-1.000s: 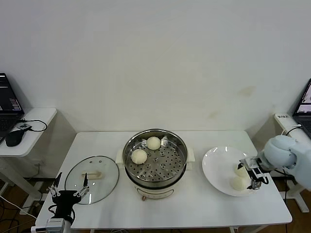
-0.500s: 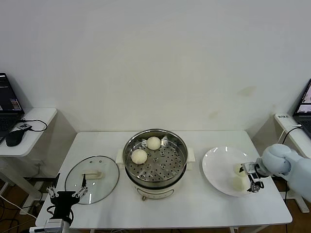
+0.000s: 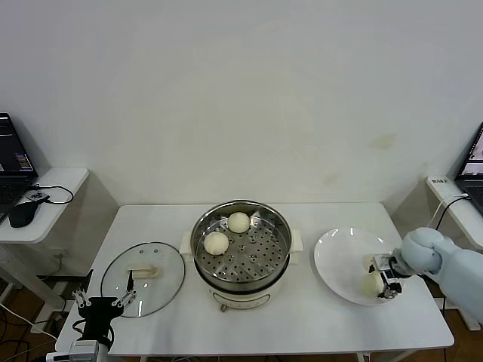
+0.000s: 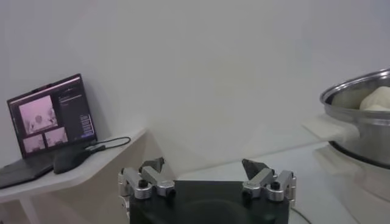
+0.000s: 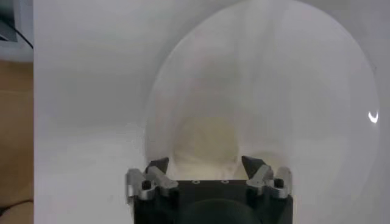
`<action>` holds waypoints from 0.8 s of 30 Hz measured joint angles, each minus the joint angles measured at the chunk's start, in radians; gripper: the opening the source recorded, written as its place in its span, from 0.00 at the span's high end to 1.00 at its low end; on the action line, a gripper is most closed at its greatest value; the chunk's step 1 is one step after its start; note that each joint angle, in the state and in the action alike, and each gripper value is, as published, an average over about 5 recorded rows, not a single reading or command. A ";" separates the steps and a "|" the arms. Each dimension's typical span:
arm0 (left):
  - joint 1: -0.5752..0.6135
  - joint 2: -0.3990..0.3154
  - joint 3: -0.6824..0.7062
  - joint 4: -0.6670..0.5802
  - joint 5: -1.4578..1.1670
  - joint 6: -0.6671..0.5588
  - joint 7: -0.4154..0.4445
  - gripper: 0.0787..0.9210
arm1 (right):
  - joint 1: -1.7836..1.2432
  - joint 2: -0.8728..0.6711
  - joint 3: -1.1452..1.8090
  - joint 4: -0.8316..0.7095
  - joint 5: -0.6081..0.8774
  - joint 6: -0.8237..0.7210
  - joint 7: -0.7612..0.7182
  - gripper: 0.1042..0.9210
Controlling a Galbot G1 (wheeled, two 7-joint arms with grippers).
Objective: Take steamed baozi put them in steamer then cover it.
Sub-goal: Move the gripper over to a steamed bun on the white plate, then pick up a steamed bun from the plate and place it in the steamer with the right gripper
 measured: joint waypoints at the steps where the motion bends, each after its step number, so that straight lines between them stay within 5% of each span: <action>1: 0.000 0.000 0.000 -0.001 0.000 0.000 0.000 0.12 | 0.000 0.002 0.001 -0.003 0.000 -0.001 -0.001 0.32; 14: 0.006 -0.001 -0.001 -0.014 0.001 -0.001 0.000 0.12 | 0.017 0.017 0.008 -0.014 0.016 -0.008 -0.023 0.45; 24: 0.007 0.003 0.000 -0.028 0.001 -0.001 0.002 0.12 | 0.145 -0.006 -0.038 0.033 0.084 -0.028 -0.057 0.45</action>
